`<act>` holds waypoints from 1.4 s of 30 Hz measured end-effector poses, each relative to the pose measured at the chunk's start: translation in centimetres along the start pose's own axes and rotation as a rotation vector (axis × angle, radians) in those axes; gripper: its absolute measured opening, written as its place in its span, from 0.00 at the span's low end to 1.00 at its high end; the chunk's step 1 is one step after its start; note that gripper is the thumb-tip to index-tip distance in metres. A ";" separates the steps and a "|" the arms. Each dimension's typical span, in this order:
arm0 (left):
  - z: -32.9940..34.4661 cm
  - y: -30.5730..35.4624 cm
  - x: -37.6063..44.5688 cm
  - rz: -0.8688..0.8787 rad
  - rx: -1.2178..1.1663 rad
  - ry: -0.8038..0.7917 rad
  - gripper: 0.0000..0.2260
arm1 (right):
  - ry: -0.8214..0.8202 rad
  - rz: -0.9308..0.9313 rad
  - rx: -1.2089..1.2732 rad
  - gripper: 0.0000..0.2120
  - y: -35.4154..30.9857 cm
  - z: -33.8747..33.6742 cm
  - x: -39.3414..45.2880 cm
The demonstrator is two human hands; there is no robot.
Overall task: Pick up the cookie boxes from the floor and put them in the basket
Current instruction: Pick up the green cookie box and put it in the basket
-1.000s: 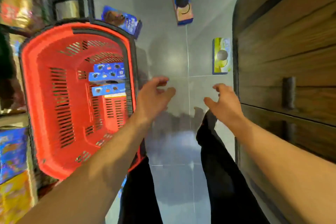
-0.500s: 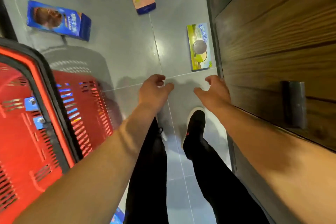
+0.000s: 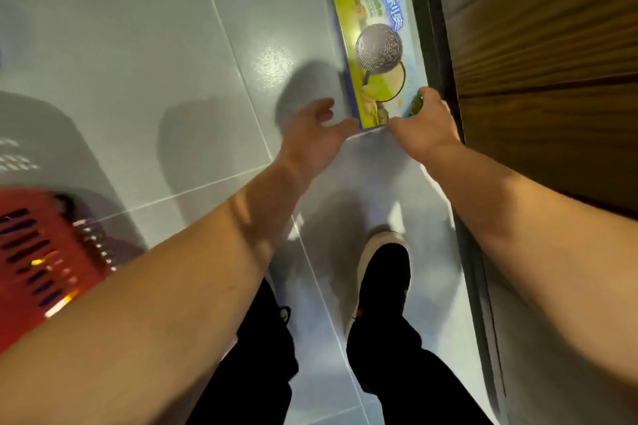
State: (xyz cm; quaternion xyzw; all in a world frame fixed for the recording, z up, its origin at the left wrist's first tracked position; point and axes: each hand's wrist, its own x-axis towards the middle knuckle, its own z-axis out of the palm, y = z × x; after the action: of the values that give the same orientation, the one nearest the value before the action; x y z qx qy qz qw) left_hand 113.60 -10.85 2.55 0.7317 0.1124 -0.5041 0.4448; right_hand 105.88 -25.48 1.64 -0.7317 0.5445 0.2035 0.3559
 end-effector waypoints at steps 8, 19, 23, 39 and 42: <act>2.6 -1.3 2.5 0.063 -0.126 -0.005 0.17 | 0.035 0.169 0.467 0.12 1.2 1.7 0.3; -4.1 1.4 -11.3 -0.174 -0.450 0.097 0.16 | -0.295 0.332 0.776 0.11 -2.9 -2.1 -14.2; -8.3 3.6 -20.7 -0.080 -0.464 0.050 0.16 | -0.485 0.306 0.799 0.09 -6.1 -6.0 -21.3; -15.8 7.0 -51.1 0.048 -0.543 0.108 0.20 | -0.617 -0.171 0.490 0.17 -13.5 -18.4 -47.0; -16.0 5.9 -55.5 0.079 -0.562 0.192 0.20 | -0.625 -0.271 0.346 0.19 -13.8 -18.8 -50.6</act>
State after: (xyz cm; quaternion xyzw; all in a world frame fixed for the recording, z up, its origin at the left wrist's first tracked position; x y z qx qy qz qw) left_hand 101.49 13.70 53.68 0.6281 0.2606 -0.3643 0.6363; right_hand 100.76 -4.30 52.94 -0.6289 0.3341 0.2731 0.6467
